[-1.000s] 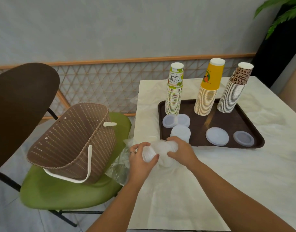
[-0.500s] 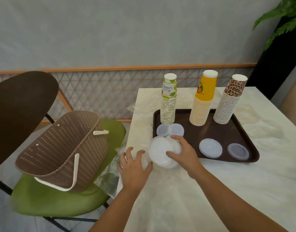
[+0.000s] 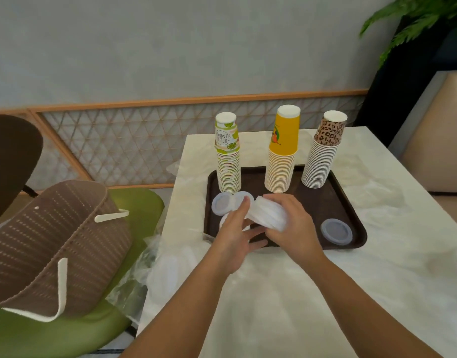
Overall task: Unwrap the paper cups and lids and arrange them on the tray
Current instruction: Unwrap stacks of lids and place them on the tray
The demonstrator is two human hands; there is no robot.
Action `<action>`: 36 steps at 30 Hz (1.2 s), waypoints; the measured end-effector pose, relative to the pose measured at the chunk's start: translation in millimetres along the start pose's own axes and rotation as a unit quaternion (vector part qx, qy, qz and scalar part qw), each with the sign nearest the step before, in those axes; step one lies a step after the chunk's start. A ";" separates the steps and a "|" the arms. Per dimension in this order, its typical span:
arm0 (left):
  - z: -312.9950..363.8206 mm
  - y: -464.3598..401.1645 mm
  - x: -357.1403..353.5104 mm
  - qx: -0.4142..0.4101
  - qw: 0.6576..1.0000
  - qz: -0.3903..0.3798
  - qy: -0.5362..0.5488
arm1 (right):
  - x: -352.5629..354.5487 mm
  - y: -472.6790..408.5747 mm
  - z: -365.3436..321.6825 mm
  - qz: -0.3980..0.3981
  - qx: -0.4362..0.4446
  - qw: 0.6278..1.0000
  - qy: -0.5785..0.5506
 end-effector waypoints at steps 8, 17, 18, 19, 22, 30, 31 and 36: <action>-26.2 -56.8 -42.3 0.085 0.995 0.004 0.043 | 14.4 1.8 55.6 -0.055 -0.038 0.994 0.085; -68.7 -115.7 -56.9 0.035 0.981 0.109 -0.157 | 34.4 -13.7 113.7 -0.034 -0.262 0.964 -0.017; -72.3 -119.4 -59.2 0.026 0.975 0.120 -0.183 | 32.8 -13.7 117.9 -0.043 -0.289 0.956 -0.028; -74.8 -122.2 -60.8 0.010 0.969 0.129 -0.211 | 30.5 -13.5 121.1 -0.052 -0.305 0.950 -0.039; -79.5 -125.4 -64.9 -0.036 0.942 0.155 -0.294 | 22.2 -12.3 127.2 -0.070 -0.325 0.942 -0.050; -87.9 -126.7 -62.2 -0.073 0.869 0.190 -0.450 | 13.7 -12.4 130.9 -0.080 -0.327 0.942 -0.007; -87.8 -127.0 -61.0 -0.057 0.868 0.192 -0.455 | 13.7 -12.4 131.6 -0.085 -0.328 0.941 0.006; -89.2 -122.8 -62.9 -0.034 0.897 0.151 -0.414 | 9.7 -10.9 134.1 -0.106 -0.343 0.932 0.054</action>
Point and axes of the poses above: each hand's wrist, its own y-axis away from the middle knuckle, its own x-axis out of the back of the hand, z = x × y, the point moved 2 cm from there along -y, towards the middle knuckle
